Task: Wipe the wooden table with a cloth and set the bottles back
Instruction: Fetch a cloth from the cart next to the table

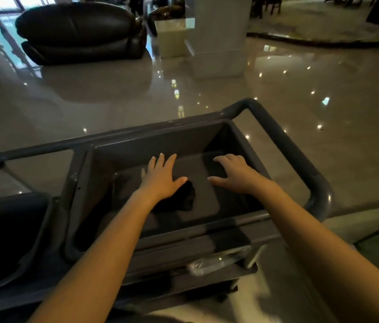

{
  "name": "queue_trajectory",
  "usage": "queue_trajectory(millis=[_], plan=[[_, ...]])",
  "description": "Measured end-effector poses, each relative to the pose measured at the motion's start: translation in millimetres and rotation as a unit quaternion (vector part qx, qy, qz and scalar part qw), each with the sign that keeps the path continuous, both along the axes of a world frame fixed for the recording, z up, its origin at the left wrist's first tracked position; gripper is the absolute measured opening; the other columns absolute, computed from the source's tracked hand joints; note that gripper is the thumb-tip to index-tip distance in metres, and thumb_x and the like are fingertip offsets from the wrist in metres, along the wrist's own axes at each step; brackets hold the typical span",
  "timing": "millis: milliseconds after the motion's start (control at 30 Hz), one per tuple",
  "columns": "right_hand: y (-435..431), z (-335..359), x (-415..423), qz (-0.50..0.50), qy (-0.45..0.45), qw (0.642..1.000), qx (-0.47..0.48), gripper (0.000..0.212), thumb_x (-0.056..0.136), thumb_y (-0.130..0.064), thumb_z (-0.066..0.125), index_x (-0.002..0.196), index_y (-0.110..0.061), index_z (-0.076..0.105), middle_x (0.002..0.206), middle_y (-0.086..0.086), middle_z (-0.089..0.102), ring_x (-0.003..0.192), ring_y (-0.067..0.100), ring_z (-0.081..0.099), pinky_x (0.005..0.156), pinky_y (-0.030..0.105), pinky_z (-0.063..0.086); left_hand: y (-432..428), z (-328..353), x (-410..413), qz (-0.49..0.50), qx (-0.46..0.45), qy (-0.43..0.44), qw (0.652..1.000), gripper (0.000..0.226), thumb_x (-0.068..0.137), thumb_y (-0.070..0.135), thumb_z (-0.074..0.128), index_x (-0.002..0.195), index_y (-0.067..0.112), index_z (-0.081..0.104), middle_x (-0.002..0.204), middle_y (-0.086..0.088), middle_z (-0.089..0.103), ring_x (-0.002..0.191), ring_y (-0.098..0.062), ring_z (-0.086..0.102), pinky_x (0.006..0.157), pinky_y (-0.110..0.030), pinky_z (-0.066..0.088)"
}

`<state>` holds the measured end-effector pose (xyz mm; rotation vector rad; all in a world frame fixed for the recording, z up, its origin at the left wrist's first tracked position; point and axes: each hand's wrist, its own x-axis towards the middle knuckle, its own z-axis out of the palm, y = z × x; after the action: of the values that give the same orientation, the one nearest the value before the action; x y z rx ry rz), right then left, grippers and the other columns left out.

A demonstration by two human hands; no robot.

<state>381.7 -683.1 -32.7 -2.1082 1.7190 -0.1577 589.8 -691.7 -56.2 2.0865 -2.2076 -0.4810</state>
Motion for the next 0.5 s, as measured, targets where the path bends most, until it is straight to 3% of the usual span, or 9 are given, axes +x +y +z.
queue_trajectory(millis=[367,500], plan=[[-31.6,-65.5,62.4,0.067,0.033,0.995,0.065,0.072,0.086,-0.049,0.057,0.143,-0.017,0.028,0.148,0.009,0.032,0.137,0.030,0.025,0.107,0.046,0.032,2.8,-63.1,51.6,0.051,0.097,-0.014,0.994,0.076,0.090,0.049,0.048,0.147,0.034,-0.001,0.159,-0.006,-0.002,0.145,-0.029,-0.004,0.115,-0.056,0.010],[-50.8,-87.4,72.8,0.099,0.055,0.989,0.097,0.066,0.085,-0.047,0.058,0.138,-0.016,0.035,0.141,0.010,0.038,0.131,0.030,0.031,0.103,0.046,0.036,-8.6,-87.2,59.3,0.041,0.114,-0.012,0.993,0.077,0.090,0.049,0.048,0.146,0.034,-0.003,0.159,-0.004,-0.003,0.145,-0.028,-0.005,0.115,-0.055,0.009]])
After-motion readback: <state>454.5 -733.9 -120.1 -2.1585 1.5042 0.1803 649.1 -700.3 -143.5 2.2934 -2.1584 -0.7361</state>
